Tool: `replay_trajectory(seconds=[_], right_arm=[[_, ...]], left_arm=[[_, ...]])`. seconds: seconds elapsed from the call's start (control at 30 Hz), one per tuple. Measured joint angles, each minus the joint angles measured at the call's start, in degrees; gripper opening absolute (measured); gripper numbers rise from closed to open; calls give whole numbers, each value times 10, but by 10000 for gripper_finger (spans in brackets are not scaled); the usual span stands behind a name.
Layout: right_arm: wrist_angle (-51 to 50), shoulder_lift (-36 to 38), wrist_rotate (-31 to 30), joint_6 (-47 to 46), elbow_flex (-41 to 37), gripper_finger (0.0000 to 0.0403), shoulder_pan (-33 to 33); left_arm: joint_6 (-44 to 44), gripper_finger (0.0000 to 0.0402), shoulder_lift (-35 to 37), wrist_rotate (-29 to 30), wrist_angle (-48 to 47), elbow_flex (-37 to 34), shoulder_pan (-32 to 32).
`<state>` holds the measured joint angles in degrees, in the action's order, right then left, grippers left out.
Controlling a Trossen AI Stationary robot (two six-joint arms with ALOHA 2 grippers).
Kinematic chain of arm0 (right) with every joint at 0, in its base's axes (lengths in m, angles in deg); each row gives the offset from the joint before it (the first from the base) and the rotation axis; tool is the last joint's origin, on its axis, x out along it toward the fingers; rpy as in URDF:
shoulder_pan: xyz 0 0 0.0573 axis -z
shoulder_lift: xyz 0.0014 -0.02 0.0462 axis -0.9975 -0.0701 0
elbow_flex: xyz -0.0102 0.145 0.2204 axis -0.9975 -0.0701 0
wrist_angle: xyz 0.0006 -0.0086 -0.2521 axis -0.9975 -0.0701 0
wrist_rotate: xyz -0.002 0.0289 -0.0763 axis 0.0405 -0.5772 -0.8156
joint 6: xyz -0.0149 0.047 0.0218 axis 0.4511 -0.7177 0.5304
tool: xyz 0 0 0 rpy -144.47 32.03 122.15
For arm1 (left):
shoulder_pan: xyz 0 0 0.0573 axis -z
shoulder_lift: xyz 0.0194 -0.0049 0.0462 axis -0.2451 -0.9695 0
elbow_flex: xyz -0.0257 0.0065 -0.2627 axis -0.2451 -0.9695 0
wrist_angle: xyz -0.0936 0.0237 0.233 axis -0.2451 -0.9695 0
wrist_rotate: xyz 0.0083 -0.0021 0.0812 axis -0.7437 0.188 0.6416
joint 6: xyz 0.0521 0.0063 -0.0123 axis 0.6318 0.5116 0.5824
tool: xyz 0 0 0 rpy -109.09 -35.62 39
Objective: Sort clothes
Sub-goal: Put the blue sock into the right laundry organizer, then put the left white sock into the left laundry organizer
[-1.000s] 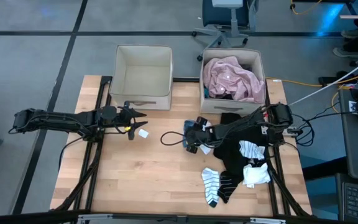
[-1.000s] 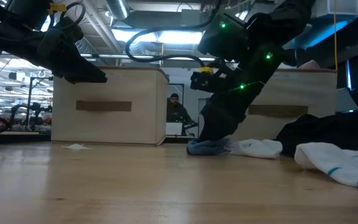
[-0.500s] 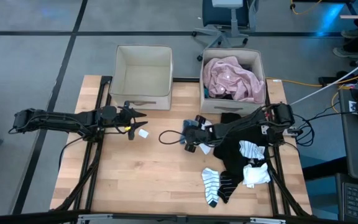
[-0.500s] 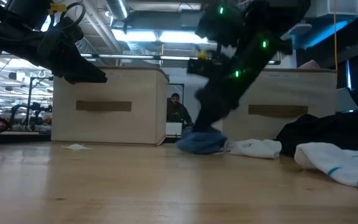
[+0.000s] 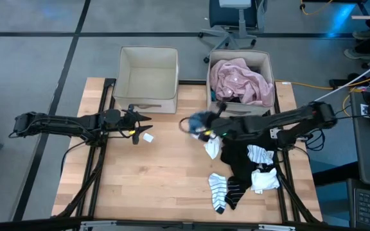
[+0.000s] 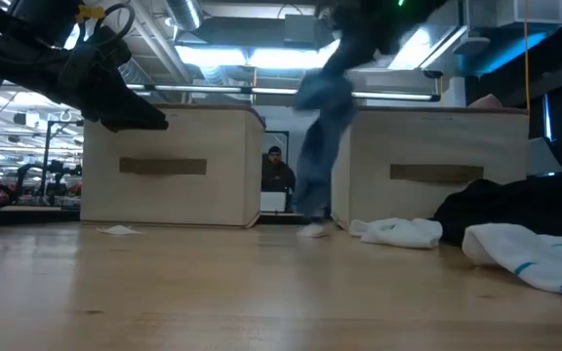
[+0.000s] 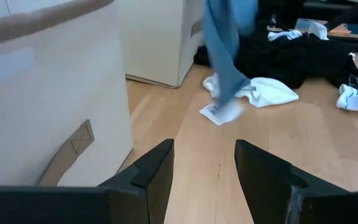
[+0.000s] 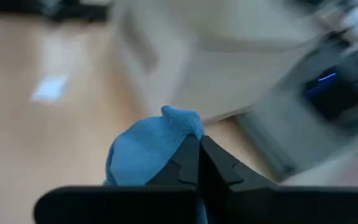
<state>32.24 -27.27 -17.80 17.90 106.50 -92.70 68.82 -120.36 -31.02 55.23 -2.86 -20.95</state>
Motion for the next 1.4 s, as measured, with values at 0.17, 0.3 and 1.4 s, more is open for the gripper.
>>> replay_trajectory(seconds=[0.17, 0.3, 1.4], right_arm=[[8, 99, -142, 72, 0, 7, 0], [22, 170, -228, 147, 0, 5, 0], [-293, 185, 74, -140, 57, 236, 214]], left_arm=[[-1, 162, 0, 0, 0, 0, 0], [-1, 162, 0, 0, 1, 0, 0], [-4, 162, 0, -2, 0, 0, 0]])
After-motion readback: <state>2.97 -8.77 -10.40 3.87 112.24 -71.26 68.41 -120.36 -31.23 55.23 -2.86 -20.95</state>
